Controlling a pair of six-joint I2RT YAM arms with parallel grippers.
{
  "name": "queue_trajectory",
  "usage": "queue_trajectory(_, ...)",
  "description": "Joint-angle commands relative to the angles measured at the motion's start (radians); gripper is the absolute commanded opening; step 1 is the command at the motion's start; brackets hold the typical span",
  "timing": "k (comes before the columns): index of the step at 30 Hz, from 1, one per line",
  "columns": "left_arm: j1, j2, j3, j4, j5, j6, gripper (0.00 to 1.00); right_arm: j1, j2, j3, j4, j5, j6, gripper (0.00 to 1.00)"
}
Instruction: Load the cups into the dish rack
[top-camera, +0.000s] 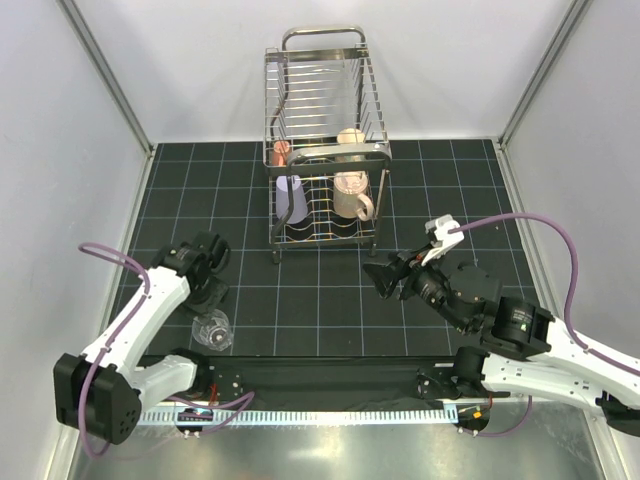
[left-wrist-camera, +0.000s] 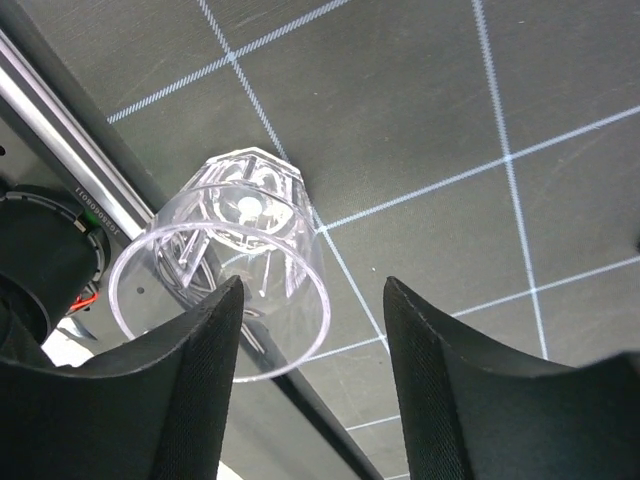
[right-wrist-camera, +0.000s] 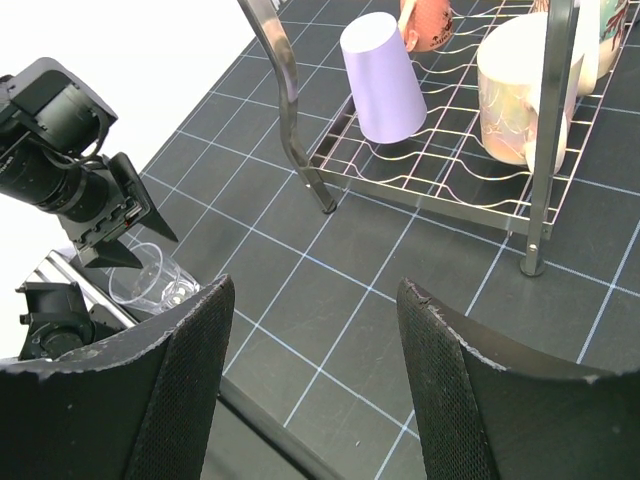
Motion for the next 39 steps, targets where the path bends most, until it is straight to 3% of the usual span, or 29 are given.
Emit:
queue_trajectory(1,0.002,0.008,-0.022,0.026,0.006,-0.028,0.56,0.006,-0.012,-0.012,0.047,-0.003,0.005,0.67)
queue_trajectory(10,0.000,0.002,-0.077,0.055,0.009,-0.025,0.25,0.004,-0.015,-0.025,0.053,-0.017,0.012,0.67)
queue_trajectory(11,0.002,-0.003,-0.080,0.072,0.019,-0.013,0.13,0.006,-0.011,-0.025,0.053,-0.022,0.016,0.68)
queue_trajectory(13,0.002,-0.019,-0.077,0.079,0.022,-0.004,0.00,0.006,-0.006,-0.025,0.055,-0.028,0.024,0.67)
queue_trajectory(17,-0.001,-0.076,-0.015,0.113,0.023,0.096,0.00,0.006,0.005,-0.025,0.047,-0.040,0.058,0.68)
queue_trajectory(20,-0.001,-0.162,0.019,0.246,0.103,0.232,0.00,0.004,0.017,-0.035,0.033,-0.037,0.133,0.68)
queue_trajectory(22,-0.003,-0.264,-0.026,0.454,0.231,0.326,0.00,0.006,0.040,-0.048,0.055,-0.071,0.192,0.68)
queue_trajectory(26,-0.001,-0.364,-0.103,0.667,0.360,0.313,0.00,0.004,0.110,-0.089,0.134,-0.166,0.269,0.67)
queue_trajectory(32,-0.003,-0.360,-0.134,0.898,0.581,0.288,0.00,-0.002,0.173,-0.124,0.251,-0.232,0.331,0.71)
queue_trajectory(39,-0.018,-0.417,-0.126,0.984,0.670,0.248,0.00,-0.103,0.150,-0.216,0.430,-0.281,0.478,0.93)
